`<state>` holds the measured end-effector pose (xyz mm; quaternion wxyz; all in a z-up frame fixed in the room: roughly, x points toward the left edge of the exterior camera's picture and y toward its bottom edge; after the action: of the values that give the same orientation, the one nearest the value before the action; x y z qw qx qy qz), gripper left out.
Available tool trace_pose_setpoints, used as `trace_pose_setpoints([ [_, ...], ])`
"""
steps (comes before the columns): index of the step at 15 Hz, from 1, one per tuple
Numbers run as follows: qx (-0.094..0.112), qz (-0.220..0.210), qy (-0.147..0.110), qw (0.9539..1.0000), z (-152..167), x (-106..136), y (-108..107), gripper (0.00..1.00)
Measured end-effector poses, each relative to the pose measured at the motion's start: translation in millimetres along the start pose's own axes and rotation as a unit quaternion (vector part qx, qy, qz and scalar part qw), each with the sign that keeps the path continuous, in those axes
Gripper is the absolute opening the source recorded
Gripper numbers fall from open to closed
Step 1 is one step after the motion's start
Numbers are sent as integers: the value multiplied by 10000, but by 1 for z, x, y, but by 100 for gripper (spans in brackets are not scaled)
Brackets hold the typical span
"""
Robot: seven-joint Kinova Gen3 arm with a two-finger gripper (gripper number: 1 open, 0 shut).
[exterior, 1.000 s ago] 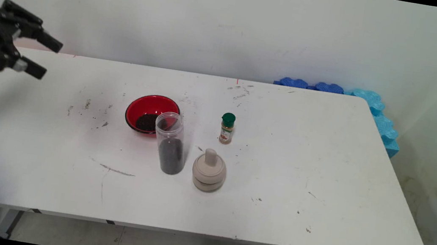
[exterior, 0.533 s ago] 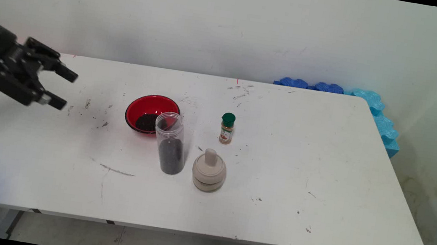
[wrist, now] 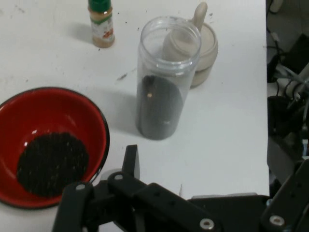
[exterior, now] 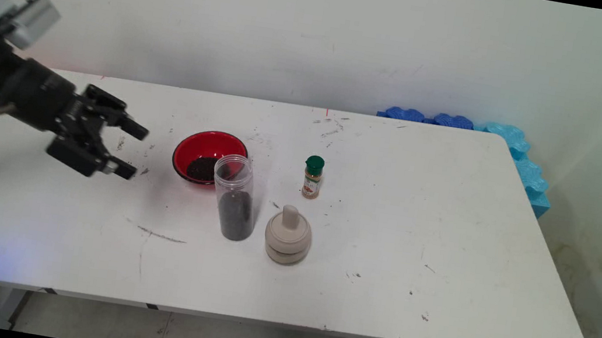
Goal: Pick up the black seasoning powder from the table
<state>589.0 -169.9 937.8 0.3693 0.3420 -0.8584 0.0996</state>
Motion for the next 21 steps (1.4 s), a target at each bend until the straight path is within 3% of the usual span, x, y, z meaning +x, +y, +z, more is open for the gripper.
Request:
trace_pose_setpoints([
  [10, 48, 165, 146, 9997, 74, 16, -5, 100],
  [21, 58, 404, 108, 9991, 120, 25, -10, 100],
])
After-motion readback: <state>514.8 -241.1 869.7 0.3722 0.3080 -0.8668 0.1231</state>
